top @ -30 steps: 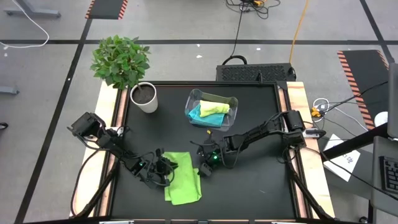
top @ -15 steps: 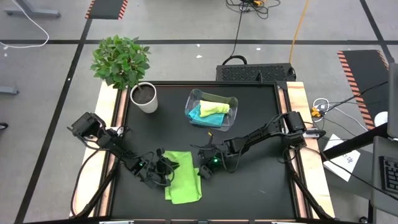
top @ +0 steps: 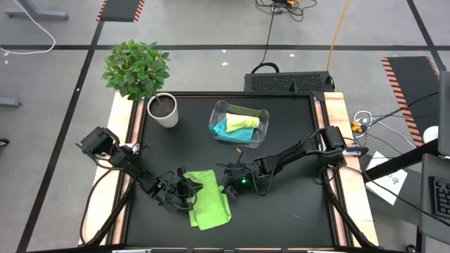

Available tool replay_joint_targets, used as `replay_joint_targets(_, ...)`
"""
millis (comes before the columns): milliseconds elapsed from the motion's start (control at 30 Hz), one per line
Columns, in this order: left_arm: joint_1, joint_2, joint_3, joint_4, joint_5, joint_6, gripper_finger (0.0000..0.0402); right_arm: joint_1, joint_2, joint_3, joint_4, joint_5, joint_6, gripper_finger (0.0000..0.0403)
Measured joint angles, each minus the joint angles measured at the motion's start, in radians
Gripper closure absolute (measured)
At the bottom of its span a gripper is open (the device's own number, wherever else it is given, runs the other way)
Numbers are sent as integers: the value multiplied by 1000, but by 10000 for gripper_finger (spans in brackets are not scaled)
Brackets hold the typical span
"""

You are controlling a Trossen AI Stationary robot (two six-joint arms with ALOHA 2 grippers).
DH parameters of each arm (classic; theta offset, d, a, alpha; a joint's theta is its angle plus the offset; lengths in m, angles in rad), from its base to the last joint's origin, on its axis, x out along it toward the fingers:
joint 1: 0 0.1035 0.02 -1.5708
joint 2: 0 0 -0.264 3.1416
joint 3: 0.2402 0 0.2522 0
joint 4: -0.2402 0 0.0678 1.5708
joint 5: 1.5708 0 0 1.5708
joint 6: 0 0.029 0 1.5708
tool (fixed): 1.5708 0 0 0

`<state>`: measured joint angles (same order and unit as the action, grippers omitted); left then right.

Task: Fold microfiber towels
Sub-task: Fold the green towel

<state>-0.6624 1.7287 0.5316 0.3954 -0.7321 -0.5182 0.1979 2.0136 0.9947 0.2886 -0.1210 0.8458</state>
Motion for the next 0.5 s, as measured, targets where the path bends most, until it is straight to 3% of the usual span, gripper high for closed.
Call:
replay_joint_targets(200,0,0,0,4,-21,0,360,7,0,7,-6,26,-61,276)
replay_joint_targets(400,0,0,0,6,-21,-3,360,3,1,8,32,18,-213,383)
replay_joint_targets(500,-1,0,0,6,-21,0,360,1,1,7,95,1,-271,394)
